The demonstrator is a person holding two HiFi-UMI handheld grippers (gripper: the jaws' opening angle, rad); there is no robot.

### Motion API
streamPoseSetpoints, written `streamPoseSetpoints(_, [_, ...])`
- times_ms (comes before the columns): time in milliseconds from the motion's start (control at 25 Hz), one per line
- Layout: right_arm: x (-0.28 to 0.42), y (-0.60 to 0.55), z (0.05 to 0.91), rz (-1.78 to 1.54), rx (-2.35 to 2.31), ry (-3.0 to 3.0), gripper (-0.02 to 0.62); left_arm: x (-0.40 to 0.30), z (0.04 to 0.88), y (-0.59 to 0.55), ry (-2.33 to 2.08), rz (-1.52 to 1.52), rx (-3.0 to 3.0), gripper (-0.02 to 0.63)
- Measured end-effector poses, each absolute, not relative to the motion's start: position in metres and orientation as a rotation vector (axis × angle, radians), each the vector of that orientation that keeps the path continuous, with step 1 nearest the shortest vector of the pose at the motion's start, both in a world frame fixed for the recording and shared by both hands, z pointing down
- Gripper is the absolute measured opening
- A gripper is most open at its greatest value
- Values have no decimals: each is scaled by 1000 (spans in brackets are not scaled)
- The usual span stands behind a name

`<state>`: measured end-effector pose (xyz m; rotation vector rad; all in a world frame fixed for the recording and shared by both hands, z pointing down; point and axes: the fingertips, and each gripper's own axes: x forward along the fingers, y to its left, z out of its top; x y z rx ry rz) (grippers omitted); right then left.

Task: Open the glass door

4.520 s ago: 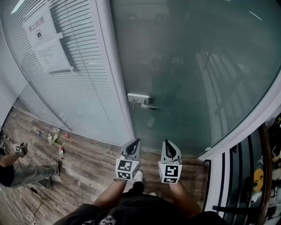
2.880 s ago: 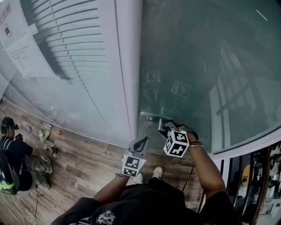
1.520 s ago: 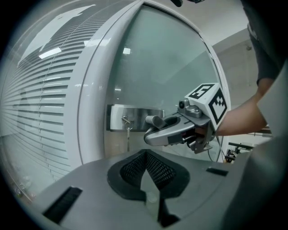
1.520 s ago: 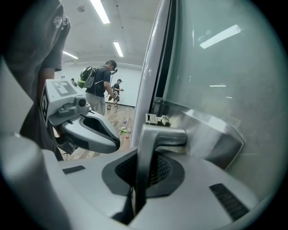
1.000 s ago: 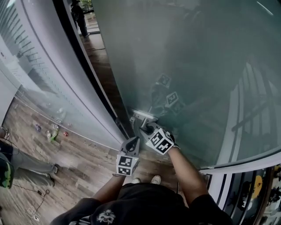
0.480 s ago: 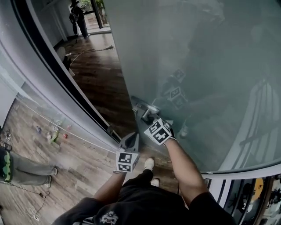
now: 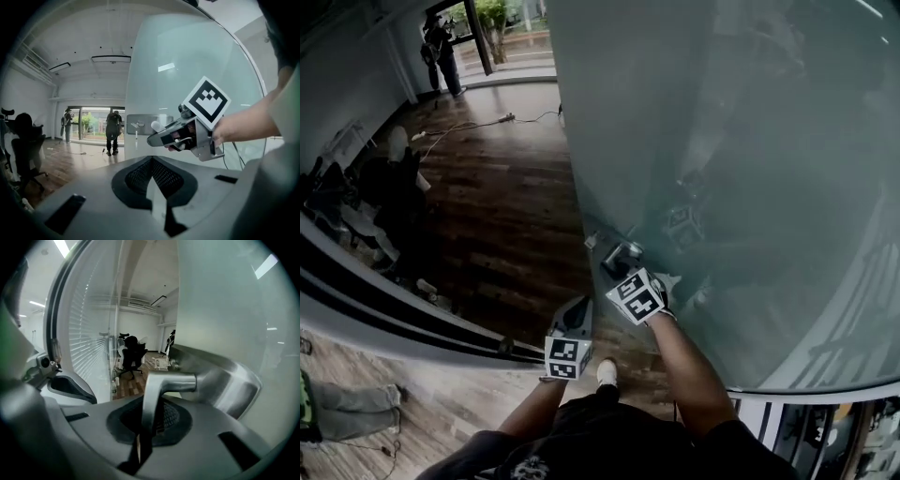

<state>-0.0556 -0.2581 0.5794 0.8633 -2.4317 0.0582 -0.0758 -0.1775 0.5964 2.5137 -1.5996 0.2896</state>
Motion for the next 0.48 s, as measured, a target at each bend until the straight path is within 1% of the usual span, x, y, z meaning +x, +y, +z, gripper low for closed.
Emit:
streamPoseSetpoints(120, [-41, -295, 588, 66, 913, -2425, 18, -66, 603, -209, -1548, 295, 2521, 6])
streamPoseSetpoints(480, [34, -389, 579, 136, 1076, -2346, 17, -26, 577, -278, -1436, 218, 2589, 6])
